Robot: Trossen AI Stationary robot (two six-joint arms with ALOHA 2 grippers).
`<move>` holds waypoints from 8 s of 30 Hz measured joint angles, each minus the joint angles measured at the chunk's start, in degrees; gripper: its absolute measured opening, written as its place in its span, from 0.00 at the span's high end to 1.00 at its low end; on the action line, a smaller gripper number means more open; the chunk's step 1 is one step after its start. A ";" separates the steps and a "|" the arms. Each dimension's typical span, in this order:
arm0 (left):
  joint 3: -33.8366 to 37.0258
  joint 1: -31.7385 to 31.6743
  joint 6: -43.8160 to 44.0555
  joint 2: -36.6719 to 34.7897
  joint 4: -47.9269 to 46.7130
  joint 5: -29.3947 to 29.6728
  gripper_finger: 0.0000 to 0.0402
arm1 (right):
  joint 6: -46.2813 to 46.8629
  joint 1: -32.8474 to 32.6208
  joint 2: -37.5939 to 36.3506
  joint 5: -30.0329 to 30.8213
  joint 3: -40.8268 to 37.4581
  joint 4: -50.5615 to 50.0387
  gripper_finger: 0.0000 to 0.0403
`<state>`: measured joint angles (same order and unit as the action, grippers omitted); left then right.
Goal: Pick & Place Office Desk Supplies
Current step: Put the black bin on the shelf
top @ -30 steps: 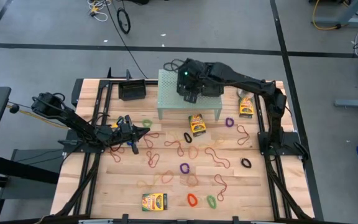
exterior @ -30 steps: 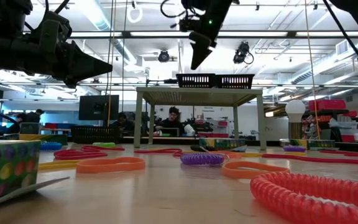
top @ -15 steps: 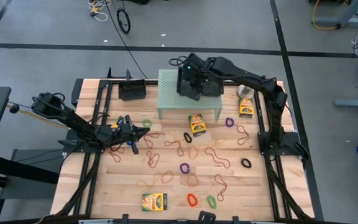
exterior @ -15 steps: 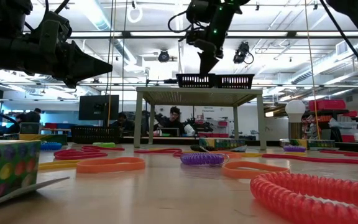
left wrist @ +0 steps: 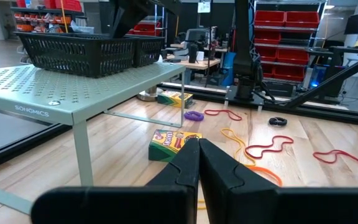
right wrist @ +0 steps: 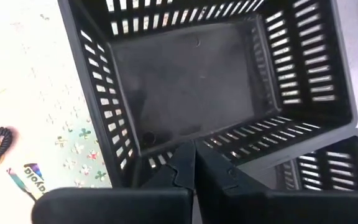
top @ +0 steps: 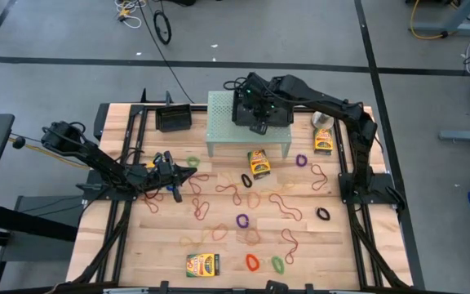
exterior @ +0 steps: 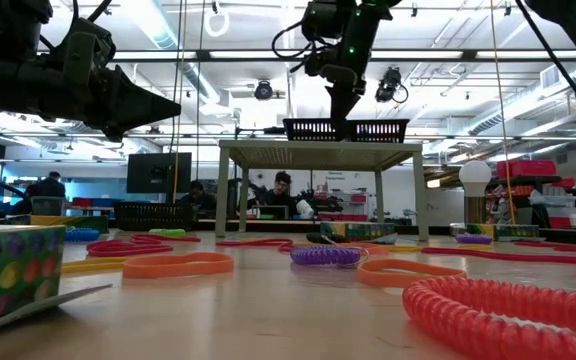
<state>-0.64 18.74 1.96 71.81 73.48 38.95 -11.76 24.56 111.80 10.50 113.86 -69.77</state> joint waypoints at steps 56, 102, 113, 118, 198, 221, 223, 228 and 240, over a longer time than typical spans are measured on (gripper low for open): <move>-6.33 -4.86 2.34 0.02 -0.44 3.32 0.97 | 13.44 -23.84 -45.12 -2.80 -81.34 80.47 0.98; -6.75 -34.36 10.97 -0.70 -7.12 -10.34 0.98 | 10.92 -24.57 -45.10 -4.51 -81.57 82.78 0.98; -6.75 -36.37 12.81 -0.70 -12.36 -14.00 0.98 | 10.89 -24.57 -45.10 -4.48 -81.57 82.78 0.98; -6.75 -36.51 12.24 -0.70 -12.43 -13.36 0.98 | 10.89 -24.57 -45.10 -4.48 -81.55 82.78 0.98; -24.74 -53.70 -11.72 2.60 -72.55 -10.53 0.89 | 9.56 -24.74 -45.05 -4.96 -81.53 82.76 0.98; -33.09 -56.05 -3.60 2.60 -84.19 -13.54 0.89 | 9.36 -24.74 -45.05 -4.94 -81.53 82.76 0.98; -33.58 -56.01 -5.63 2.60 -85.35 -13.59 0.84 | 9.36 -24.74 -45.05 -4.99 -81.53 82.77 0.98; -33.68 -56.09 -10.43 2.60 -87.54 -14.16 0.71 | 9.34 -24.75 -45.05 -5.21 -81.53 82.78 0.98; -33.68 -60.50 -17.64 2.72 -88.48 -17.51 0.68 | 9.32 -24.75 -45.05 -5.46 -81.53 82.83 0.98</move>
<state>-34.33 -41.76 -15.68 74.53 -15.00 21.44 -2.44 -0.19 66.74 5.04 32.34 13.06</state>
